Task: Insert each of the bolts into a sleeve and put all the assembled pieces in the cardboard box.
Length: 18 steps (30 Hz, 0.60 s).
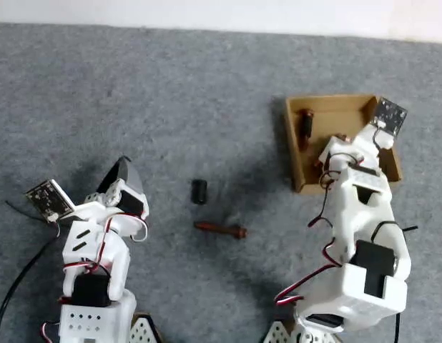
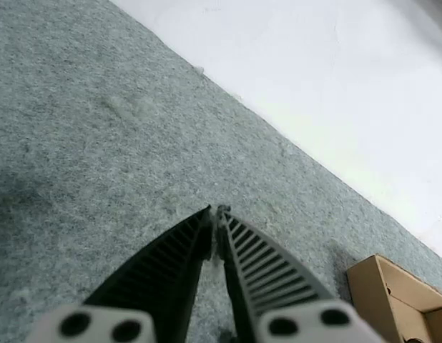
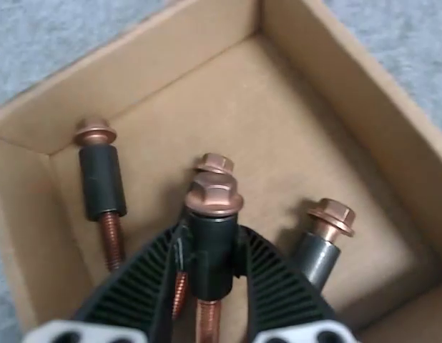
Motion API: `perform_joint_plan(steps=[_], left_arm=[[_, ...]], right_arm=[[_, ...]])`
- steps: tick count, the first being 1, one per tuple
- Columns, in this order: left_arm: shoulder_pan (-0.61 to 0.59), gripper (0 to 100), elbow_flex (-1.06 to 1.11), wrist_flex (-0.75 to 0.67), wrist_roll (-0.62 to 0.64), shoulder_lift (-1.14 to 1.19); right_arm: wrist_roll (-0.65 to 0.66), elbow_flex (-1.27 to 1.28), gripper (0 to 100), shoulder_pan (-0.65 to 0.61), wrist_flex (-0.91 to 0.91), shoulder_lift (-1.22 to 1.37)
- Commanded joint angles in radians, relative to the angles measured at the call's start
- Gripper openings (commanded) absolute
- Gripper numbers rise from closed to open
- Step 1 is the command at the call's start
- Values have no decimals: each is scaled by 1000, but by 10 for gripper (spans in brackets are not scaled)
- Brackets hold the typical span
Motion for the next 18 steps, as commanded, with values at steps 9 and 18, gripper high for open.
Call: perform_joint_plan(steps=[9,18], left_arm=[[-7,38,19,2,-5,-5],[-7,38,19,2,-5,-5]], right_arm=[[3,-65,269,-30,87,-16],[242,28,268,-323,294,-384]])
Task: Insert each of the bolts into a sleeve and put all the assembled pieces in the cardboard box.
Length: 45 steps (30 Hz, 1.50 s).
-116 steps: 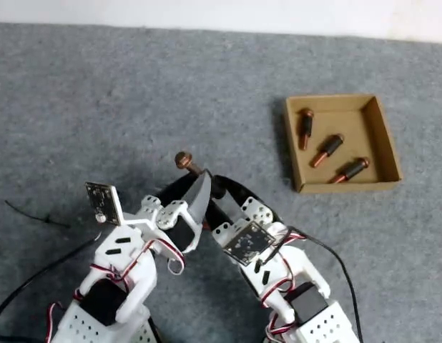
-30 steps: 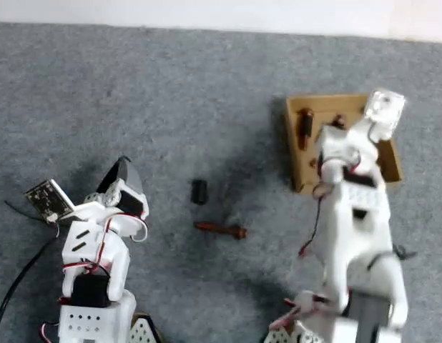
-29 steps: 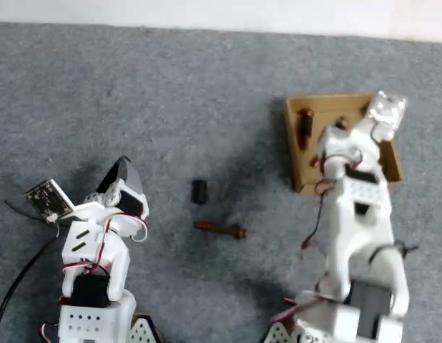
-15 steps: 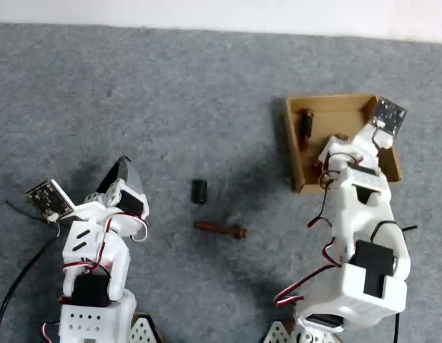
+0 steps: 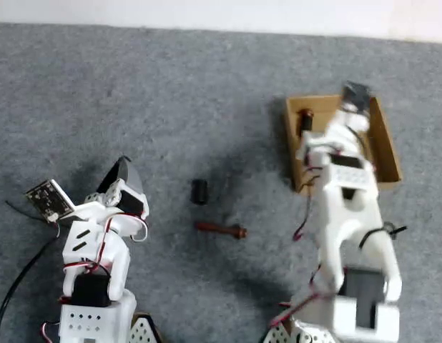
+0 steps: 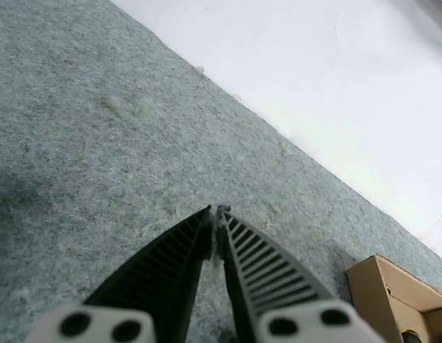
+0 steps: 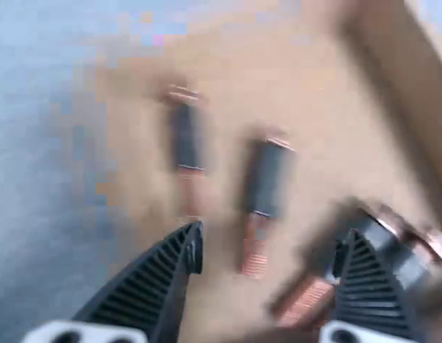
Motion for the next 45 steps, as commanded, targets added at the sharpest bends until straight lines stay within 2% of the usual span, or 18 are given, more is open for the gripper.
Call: perform_joint_plan(steps=[1,9,12,20,25,30,32,37,45], left_arm=[[-7,38,19,2,-5,-5],[-13,38,19,2,-5,-5],[-13,38,19,2,-5,-5],[-24,38,19,2,-5,-10],[-134,35,19,-2,0,-12],[-142,35,19,-12,2,-10],[-142,35,19,-12,2,-10],[-142,37,19,-14,2,-10],[-139,38,19,-14,0,-10]], right_arm=[[106,77,268,-177,54,-214],[252,329,268,-550,94,-453],[196,334,268,-613,179,-437],[-97,145,268,-682,186,-254],[-107,-48,268,-763,189,33],[-109,-320,268,-766,199,318],[-123,-426,268,-765,259,410],[-311,-653,268,-763,503,579],[-307,-820,267,-644,605,730]])
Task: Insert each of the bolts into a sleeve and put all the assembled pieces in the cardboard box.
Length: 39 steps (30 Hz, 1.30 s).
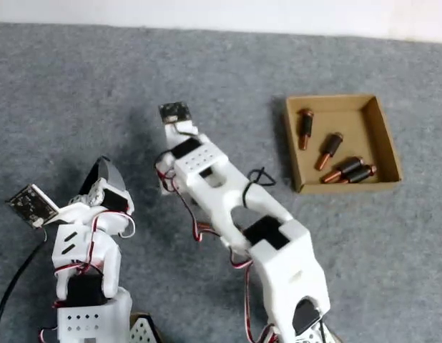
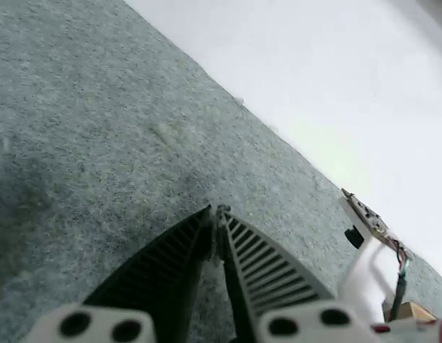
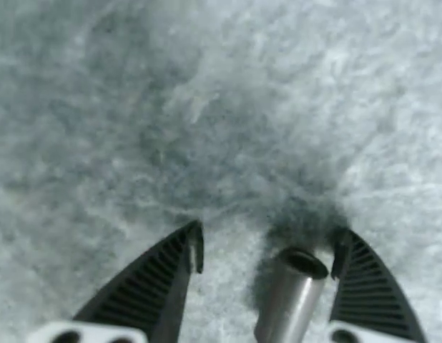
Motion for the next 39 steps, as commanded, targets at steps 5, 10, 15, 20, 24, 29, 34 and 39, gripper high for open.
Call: perform_joint_plan(steps=[5,10,15,20,24,29,34,39], left_arm=[[-8,38,19,-14,-2,-10],[-8,38,19,-14,-3,-8],[-8,38,19,-14,-3,-7],[-8,38,19,-14,-3,-7],[-8,38,19,-14,-3,-7],[-8,38,19,-14,-5,-7],[-8,38,19,-14,-5,-7],[-8,38,19,-14,-5,-7]], right_arm=[[-40,-58,234,94,107,27],[-32,-59,141,93,173,24],[-31,-58,141,94,200,25],[63,-61,142,74,234,4],[68,-53,142,44,240,-39],[68,-53,142,35,240,-73],[68,-44,142,36,240,-70],[68,12,139,39,222,-70]])
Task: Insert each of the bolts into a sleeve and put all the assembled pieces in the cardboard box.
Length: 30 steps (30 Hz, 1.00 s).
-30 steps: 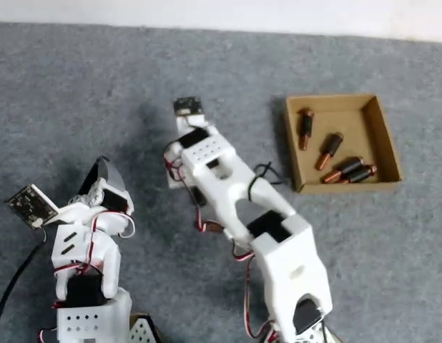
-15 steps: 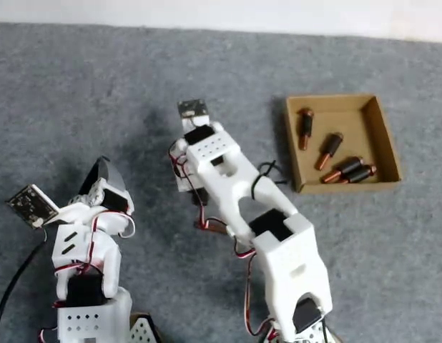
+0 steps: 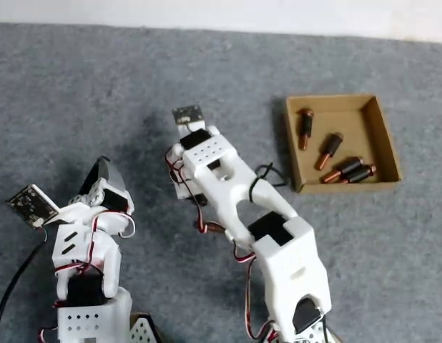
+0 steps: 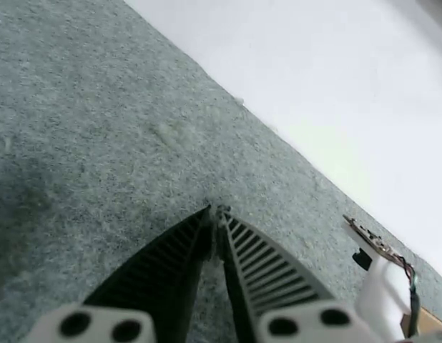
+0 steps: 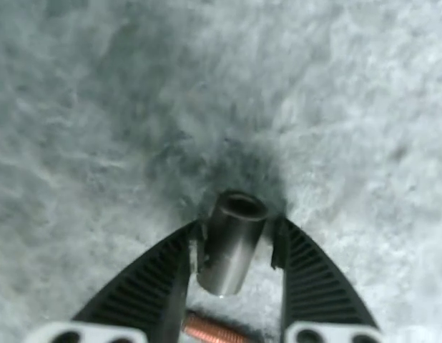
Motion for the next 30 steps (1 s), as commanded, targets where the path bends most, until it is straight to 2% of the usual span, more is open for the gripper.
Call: perform_joint_plan(steps=[1,4,8,19,24,30], left_arm=[[-8,38,19,-14,-5,-7],[-8,38,19,-14,-5,-7],[-8,38,19,-14,-5,-7],[-7,38,19,-14,-5,-7],[-7,38,19,-14,-5,-7],[-7,38,19,-14,-5,-5]], right_arm=[[9,31,139,-10,-2,-53],[17,53,132,-8,-2,-53],[141,45,0,-8,-8,-56],[155,45,5,68,-1,-85],[157,58,5,114,-1,-252],[158,246,5,206,-38,-562]])
